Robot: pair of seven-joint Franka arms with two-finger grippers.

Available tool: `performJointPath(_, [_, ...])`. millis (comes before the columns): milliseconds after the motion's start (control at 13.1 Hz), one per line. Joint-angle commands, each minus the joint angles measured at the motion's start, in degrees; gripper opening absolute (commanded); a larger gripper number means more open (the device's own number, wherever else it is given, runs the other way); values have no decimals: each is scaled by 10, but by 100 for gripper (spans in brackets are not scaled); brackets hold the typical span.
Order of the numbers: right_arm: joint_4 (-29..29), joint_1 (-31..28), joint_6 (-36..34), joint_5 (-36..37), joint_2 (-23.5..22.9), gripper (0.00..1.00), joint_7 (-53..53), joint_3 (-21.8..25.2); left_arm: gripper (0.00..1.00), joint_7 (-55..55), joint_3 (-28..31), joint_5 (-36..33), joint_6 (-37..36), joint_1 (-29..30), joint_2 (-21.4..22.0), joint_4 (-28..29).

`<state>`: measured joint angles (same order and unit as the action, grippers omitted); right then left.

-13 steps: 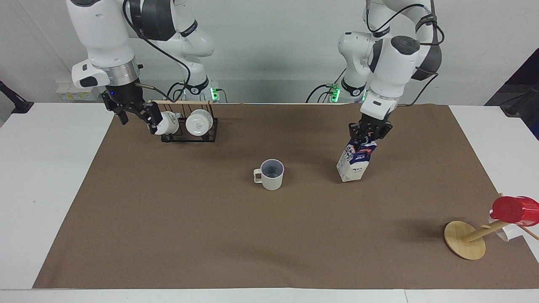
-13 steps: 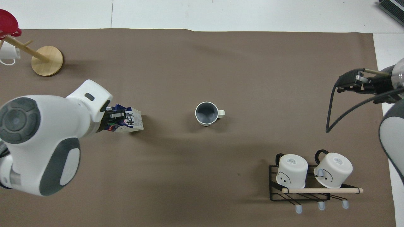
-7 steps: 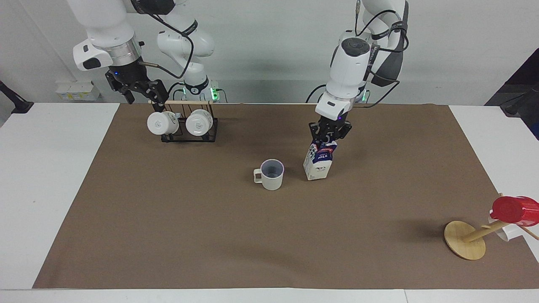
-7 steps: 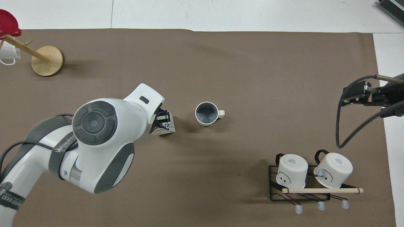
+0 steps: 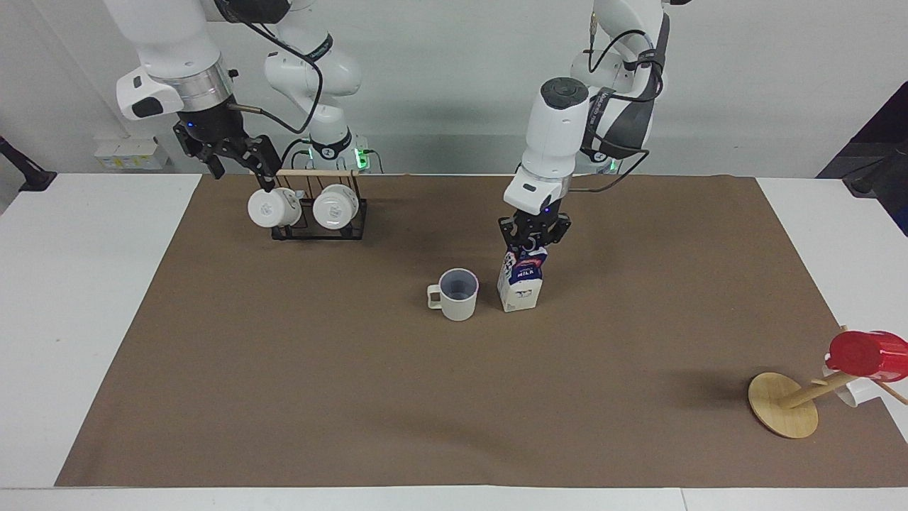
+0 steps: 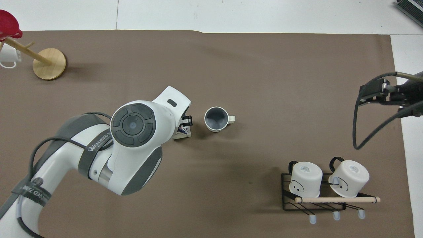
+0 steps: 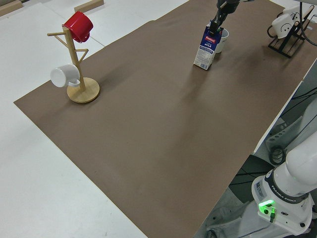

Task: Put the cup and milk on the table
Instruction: 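Lower the milk carton beside the white mug with the left gripper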

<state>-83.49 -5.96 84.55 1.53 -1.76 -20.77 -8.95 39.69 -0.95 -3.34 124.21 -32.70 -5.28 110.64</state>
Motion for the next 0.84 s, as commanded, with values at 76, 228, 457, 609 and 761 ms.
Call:
performJointPath(76, [1,-5,8,-14,-1,100,13,0,41,16,10,-19,-5,-12,-14,-17])
performJointPath(228, [1,-6,8,-14,-1,100,14,1,87,16,9,-19,-6,-13,-14,-17])
performJointPath(457, [1,-5,9,-14,-1,100,17,1,100,16,10,-19,-15,-19,-10,-17])
performJointPath(609, [1,-5,10,-14,-1,100,19,1,100,13,9,-18,-50,-18,14,-30])
performJointPath(761, [1,-5,11,-14,-1,100,19,1,100,7,11,-18,-102,-11,43,-44])
